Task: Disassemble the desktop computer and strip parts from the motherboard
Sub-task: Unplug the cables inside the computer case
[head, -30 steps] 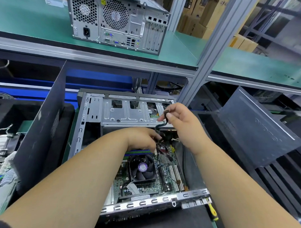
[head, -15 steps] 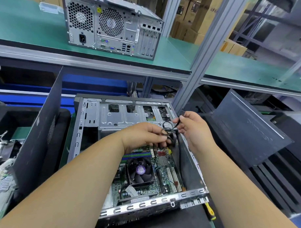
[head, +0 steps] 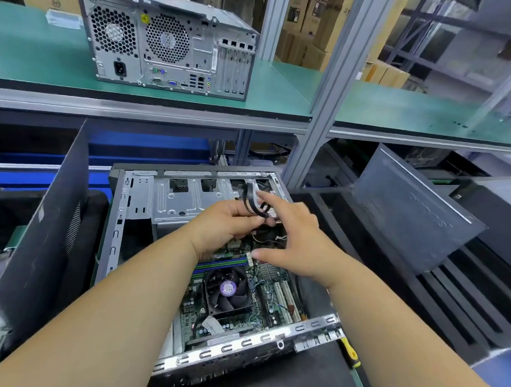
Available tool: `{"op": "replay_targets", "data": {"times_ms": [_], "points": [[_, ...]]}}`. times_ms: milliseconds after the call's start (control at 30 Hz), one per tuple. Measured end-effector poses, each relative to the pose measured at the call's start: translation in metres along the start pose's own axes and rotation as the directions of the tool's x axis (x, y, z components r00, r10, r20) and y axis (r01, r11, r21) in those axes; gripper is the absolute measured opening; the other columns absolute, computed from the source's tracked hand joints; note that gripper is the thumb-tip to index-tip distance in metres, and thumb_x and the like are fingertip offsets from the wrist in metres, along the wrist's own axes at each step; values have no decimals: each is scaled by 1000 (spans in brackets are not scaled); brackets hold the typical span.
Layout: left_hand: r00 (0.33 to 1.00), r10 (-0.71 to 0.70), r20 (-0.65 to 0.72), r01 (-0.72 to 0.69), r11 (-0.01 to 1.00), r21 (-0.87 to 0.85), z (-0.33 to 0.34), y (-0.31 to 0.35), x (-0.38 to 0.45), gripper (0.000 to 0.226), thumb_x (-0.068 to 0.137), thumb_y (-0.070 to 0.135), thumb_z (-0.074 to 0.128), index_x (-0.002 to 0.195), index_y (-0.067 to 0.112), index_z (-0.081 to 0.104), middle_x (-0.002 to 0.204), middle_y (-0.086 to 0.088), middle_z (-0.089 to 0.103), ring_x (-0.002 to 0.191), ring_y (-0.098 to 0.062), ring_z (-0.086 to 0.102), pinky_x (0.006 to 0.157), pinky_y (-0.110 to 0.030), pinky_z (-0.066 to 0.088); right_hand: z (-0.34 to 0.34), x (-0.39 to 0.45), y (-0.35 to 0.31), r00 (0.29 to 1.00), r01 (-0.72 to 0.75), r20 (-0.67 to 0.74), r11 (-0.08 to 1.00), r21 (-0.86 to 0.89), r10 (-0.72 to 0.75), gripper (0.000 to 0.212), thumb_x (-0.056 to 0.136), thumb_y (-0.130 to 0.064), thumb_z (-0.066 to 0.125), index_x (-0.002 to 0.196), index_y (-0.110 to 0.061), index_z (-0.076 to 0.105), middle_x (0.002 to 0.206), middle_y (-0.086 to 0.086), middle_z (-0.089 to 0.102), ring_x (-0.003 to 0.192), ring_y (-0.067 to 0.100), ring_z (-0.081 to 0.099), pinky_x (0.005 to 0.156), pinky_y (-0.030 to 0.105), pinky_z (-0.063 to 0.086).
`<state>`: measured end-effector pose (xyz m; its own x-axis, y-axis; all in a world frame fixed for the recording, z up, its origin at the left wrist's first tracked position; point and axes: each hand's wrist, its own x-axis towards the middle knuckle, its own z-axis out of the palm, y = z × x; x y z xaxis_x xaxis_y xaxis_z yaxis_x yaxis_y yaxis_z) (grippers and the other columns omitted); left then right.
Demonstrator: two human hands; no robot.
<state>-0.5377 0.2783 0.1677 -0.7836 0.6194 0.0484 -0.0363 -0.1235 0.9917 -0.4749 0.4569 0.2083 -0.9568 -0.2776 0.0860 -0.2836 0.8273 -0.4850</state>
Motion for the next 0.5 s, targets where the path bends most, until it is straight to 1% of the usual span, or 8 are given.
{"op": "replay_targets", "data": {"times_ms": [33,67,167,233,300,400,433,500], "points": [[1000,-17,-13,17,1000,-8,0,-3,1,18,93,9,59,94,17,76,93,2,75,84,-10,59,79,-20,44,5,2,3,999,-5,-33,1000,-14,5,91,72,-47,80,144,-52,25,112,-37,37,113,1,31,102,34,28],[999,-27,-39,27,1000,-15,0,-5,2,18,92,9,61,91,19,77,96,1,74,88,-15,57,79,-24,45,9,5,6,998,-15,-69,1000,-6,14,88,72,-44,82,142,-51,30,106,-33,42,107,4,39,99,32,33],[991,-10,-135,8,1000,-21,1,-7,4,12,86,9,67,89,19,72,82,4,70,76,-11,59,66,-17,50,14,10,15,990,-27,-133,997,77,37,71,71,-37,84,126,-49,41,92,-20,56,82,6,55,78,30,49],[988,9,-155,-25,995,-101,-1,-6,3,17,80,14,69,97,15,67,79,3,69,73,-9,64,68,-17,53,13,13,22,982,-43,-174,985,167,72,61,72,-36,84,119,-44,46,91,-18,61,73,7,57,72,30,53],[981,5,-192,-35,987,-155,-4,-5,2,25,77,19,67,101,13,64,84,0,71,77,-11,68,71,-19,54,5,15,31,961,-31,-251,951,307,112,54,73,-36,84,115,-42,50,94,-19,62,69,6,57,68,24,52],[966,-33,-255,31,999,-14,-4,-7,1,16,88,12,62,104,10,61,92,-6,71,79,-15,69,71,-21,55,-18,19,52,912,4,-360,874,486,196,48,77,-34,82,110,-50,51,95,-22,63,69,-2,54,66,10,46],[966,-43,-256,61,996,60,-3,-9,2,13,91,7,59,104,8,60,93,-8,70,79,-16,68,71,-21,55,-26,21,62,895,-2,-379,851,526,236,49,79,-33,81,113,-49,50,95,-22,64,70,-3,54,68,9,46],[968,-68,-240,117,974,193,-1,-14,3,10,92,1,59,100,7,61,94,-13,69,79,-16,69,73,-21,54,-38,25,87,864,-51,-386,819,571,323,52,81,-35,80,124,-37,50,94,-18,66,75,-2,57,72,12,49]]}}
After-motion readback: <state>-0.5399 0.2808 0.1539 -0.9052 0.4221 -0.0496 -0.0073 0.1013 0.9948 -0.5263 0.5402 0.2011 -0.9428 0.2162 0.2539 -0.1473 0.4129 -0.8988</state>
